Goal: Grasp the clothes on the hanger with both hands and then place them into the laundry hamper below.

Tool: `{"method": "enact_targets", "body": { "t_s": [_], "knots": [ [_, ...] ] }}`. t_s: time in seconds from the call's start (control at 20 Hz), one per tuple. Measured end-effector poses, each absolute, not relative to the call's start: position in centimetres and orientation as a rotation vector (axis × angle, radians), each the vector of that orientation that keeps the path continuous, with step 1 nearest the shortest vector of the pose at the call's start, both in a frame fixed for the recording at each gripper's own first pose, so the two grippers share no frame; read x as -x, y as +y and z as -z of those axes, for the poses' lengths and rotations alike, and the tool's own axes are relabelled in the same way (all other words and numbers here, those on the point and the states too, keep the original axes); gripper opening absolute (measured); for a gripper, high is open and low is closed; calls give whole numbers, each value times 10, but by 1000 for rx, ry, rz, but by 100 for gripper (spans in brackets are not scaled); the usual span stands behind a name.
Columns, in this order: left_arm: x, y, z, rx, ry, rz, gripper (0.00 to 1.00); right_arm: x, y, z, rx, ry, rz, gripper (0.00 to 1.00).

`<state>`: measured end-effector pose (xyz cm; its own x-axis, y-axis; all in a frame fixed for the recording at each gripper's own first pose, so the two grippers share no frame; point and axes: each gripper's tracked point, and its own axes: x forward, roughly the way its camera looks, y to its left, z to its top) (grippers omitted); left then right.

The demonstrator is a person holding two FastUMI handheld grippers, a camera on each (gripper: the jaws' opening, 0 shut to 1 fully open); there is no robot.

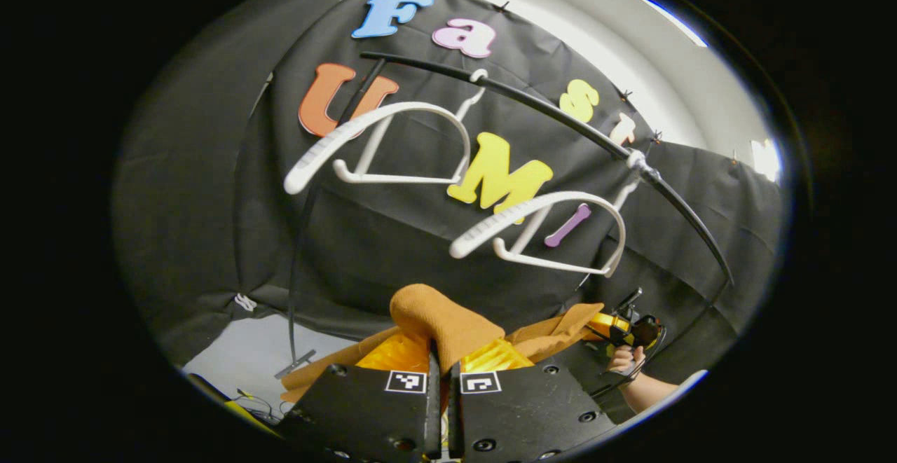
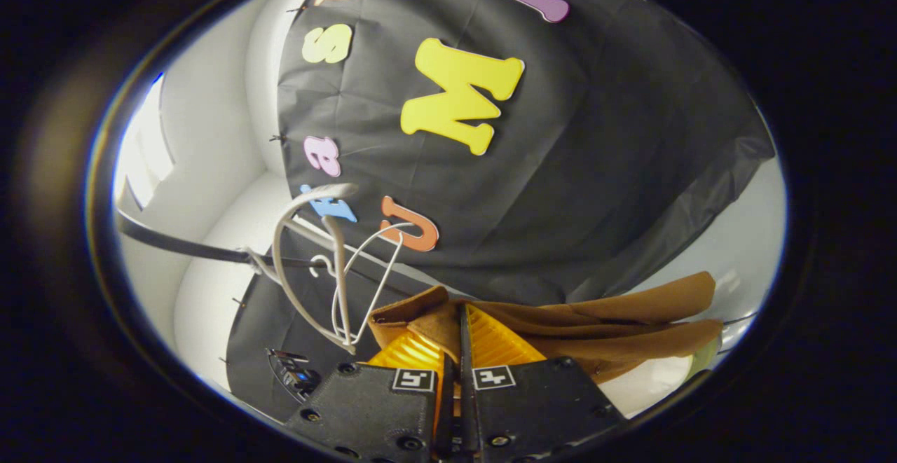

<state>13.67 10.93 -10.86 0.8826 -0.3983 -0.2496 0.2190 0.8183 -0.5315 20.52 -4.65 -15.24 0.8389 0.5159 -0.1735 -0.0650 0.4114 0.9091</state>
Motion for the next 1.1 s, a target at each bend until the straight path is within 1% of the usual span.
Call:
{"method": "enact_targets", "body": {
  "t_s": [0.35, 0.4, 0.45, 0.75, 0.95, 1.1],
  "knots": [
    [-109, 67, 93, 469, 335, 384, 4, -160, -11, 148, -1091, 455, -425, 6],
    [-105, 62, 92, 458, 332, 388, 4, -152, -3, 150, -1083, 465, -431, 2],
    [-103, 55, 91, 449, 329, 397, 4, -148, 4, 150, -1077, 467, -440, 7],
    [-91, 10, 103, 337, 351, 448, 4, -121, 64, 152, -1006, 498, -520, 6],
    [-86, -8, 109, 316, 359, 475, 4, -112, 103, 144, -918, 532, -585, 6],
    [-76, -16, 134, 328, 403, 470, 4, -105, 129, 160, -878, 578, -622, 6]
  ]
}}
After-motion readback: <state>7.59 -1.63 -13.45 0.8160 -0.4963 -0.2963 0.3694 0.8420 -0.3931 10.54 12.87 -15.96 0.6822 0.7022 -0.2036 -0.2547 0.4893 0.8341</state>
